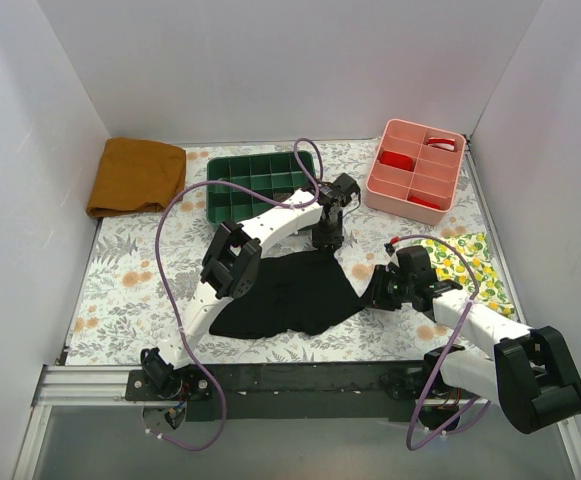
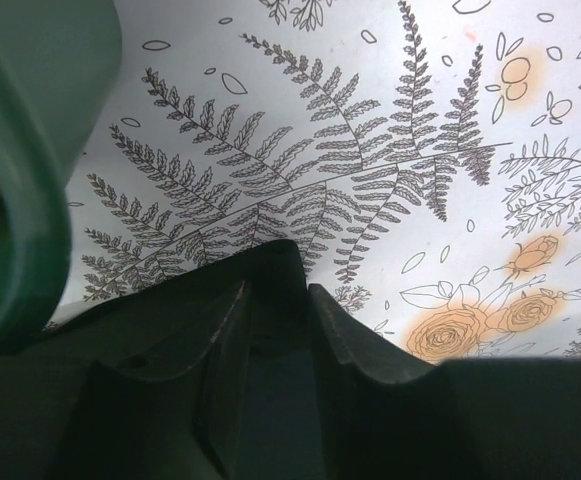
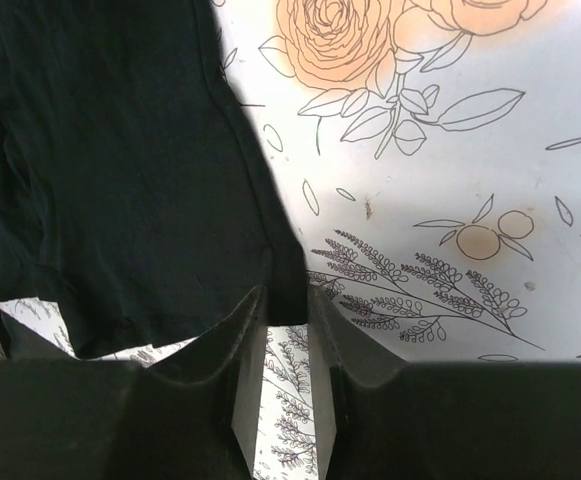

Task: Roll the underwear
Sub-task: Fold the underwear at the center of the board.

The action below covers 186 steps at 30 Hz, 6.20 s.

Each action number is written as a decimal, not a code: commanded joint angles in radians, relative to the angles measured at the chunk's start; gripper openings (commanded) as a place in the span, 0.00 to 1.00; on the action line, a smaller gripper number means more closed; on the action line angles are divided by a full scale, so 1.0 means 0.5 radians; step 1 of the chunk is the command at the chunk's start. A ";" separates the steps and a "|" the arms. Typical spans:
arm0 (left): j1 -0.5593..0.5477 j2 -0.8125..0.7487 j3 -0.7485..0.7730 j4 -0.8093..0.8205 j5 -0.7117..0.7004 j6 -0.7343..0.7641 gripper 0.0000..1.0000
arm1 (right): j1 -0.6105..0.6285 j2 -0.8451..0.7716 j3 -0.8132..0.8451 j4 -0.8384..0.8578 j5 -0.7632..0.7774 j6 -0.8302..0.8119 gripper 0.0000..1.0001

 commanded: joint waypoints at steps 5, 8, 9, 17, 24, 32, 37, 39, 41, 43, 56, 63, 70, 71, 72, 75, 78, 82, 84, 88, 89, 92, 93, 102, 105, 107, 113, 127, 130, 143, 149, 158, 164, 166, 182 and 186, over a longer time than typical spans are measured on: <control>0.017 0.044 0.013 0.017 0.029 0.005 0.16 | -0.011 0.002 -0.050 0.055 -0.012 0.017 0.15; 0.017 0.041 0.013 0.029 0.047 0.005 0.08 | -0.011 -0.032 -0.062 0.064 -0.033 0.011 0.07; 0.017 0.035 0.013 0.032 0.047 0.002 0.07 | -0.008 -0.038 -0.068 0.067 -0.039 0.011 0.04; 0.017 -0.075 -0.042 0.096 0.081 -0.022 0.00 | -0.008 -0.228 -0.090 0.055 -0.070 -0.023 0.01; 0.017 -0.299 -0.190 0.231 0.133 -0.059 0.00 | -0.008 -0.440 -0.093 0.049 -0.187 -0.094 0.01; 0.017 -0.548 -0.404 0.363 0.133 -0.056 0.00 | -0.008 -0.652 -0.078 -0.107 -0.172 -0.146 0.01; 0.017 -0.729 -0.536 0.483 0.133 -0.062 0.00 | -0.008 -0.719 -0.020 -0.267 -0.028 -0.158 0.01; 0.017 -0.747 -0.549 0.513 0.200 -0.050 0.00 | -0.011 -0.750 0.014 -0.396 0.156 -0.152 0.01; 0.017 -0.735 -0.518 0.511 0.228 -0.047 0.00 | -0.008 -0.778 0.066 -0.469 0.276 -0.143 0.01; 0.017 -0.717 -0.451 0.489 0.253 -0.035 0.00 | -0.008 -0.787 0.112 -0.528 0.347 -0.130 0.01; 0.017 -0.836 -0.653 0.621 0.250 -0.023 0.00 | -0.008 -0.852 0.330 -0.433 -0.143 -0.186 0.01; 0.035 -0.937 -0.788 0.682 0.191 -0.016 0.00 | 0.023 -0.815 0.382 -0.408 -0.211 -0.164 0.01; 0.130 -1.106 -1.012 0.783 0.210 -0.019 0.00 | 0.163 -0.717 0.441 -0.375 -0.150 -0.124 0.01; 0.152 -1.131 -1.039 0.793 0.225 -0.019 0.00 | 0.191 -0.683 0.459 -0.368 -0.104 -0.112 0.01; 0.161 -1.170 -1.064 0.805 0.231 -0.019 0.00 | 0.252 -0.662 0.468 -0.365 -0.077 -0.103 0.01; 0.204 -1.244 -1.162 0.824 0.237 -0.029 0.00 | 0.430 -0.548 0.572 -0.402 0.144 -0.078 0.01; 0.265 -1.293 -1.236 0.790 0.247 -0.023 0.00 | 0.687 -0.383 0.774 -0.522 0.448 -0.066 0.01; 0.342 -1.437 -1.408 0.891 0.302 -0.013 0.00 | 0.872 -0.192 0.898 -0.500 0.571 0.011 0.01; 0.391 -1.499 -1.469 0.897 0.314 -0.004 0.00 | 0.930 -0.103 0.931 -0.476 0.629 0.047 0.01; 0.437 -1.594 -1.589 0.958 0.332 0.036 0.00 | 1.004 0.013 1.002 -0.436 0.654 0.087 0.01; 0.465 -1.628 -1.622 0.980 0.342 0.039 0.00 | 1.041 0.062 1.030 -0.427 0.654 0.094 0.01; 0.532 -1.677 -1.739 1.069 0.403 0.063 0.00 | 1.105 0.176 1.106 -0.414 0.648 0.094 0.01; 0.551 -1.698 -1.764 1.087 0.421 0.066 0.00 | 1.121 0.207 1.125 -0.411 0.645 0.097 0.01; 0.689 -1.821 -2.000 1.207 0.507 0.119 0.00 | 1.283 0.547 1.376 -0.341 0.599 0.109 0.01; 0.723 -1.858 -2.061 1.219 0.517 0.122 0.00 | 1.317 0.655 1.450 -0.347 0.599 0.100 0.01; 0.753 -1.876 -2.101 1.231 0.520 0.128 0.00 | 1.336 0.722 1.508 -0.350 0.599 0.091 0.01; 0.876 -1.898 -2.199 1.250 0.547 0.207 0.00 | 1.357 0.879 1.610 -0.350 0.504 0.081 0.01; 0.940 -1.800 -2.350 1.351 0.544 0.223 0.00 | 1.437 1.213 1.827 -0.273 0.335 0.035 0.01; 0.953 -1.800 -2.374 1.376 0.529 0.217 0.00 | 1.455 1.262 1.867 -0.252 0.310 0.032 0.01; 1.051 -1.735 -2.528 1.394 0.363 0.220 0.00 | 1.507 1.404 1.785 -0.111 0.319 0.133 0.01; 1.066 -1.689 -2.506 1.422 0.311 0.269 0.00 | 1.508 1.440 1.763 -0.007 0.280 0.176 0.01; 1.094 -1.637 -2.497 1.425 0.271 0.254 0.01 | 1.507 1.535 1.812 0.080 0.264 0.256 0.01; 1.134 -1.665 -2.534 1.455 0.302 0.223 0.03 | 1.511 1.594 1.791 0.190 0.209 0.327 0.01; 1.149 -1.668 -2.534 1.471 0.348 0.214 0.04 | 1.507 1.615 1.797 0.205 0.200 0.342 0.01; 1.168 -1.744 -2.528 1.459 0.354 0.205 0.11 | 1.501 1.836 1.870 0.438 0.089 0.538 0.04; 1.174 -1.763 -2.522 1.437 0.299 0.205 0.18 | 1.501 1.815 1.822 0.472 0.089 0.532 0.11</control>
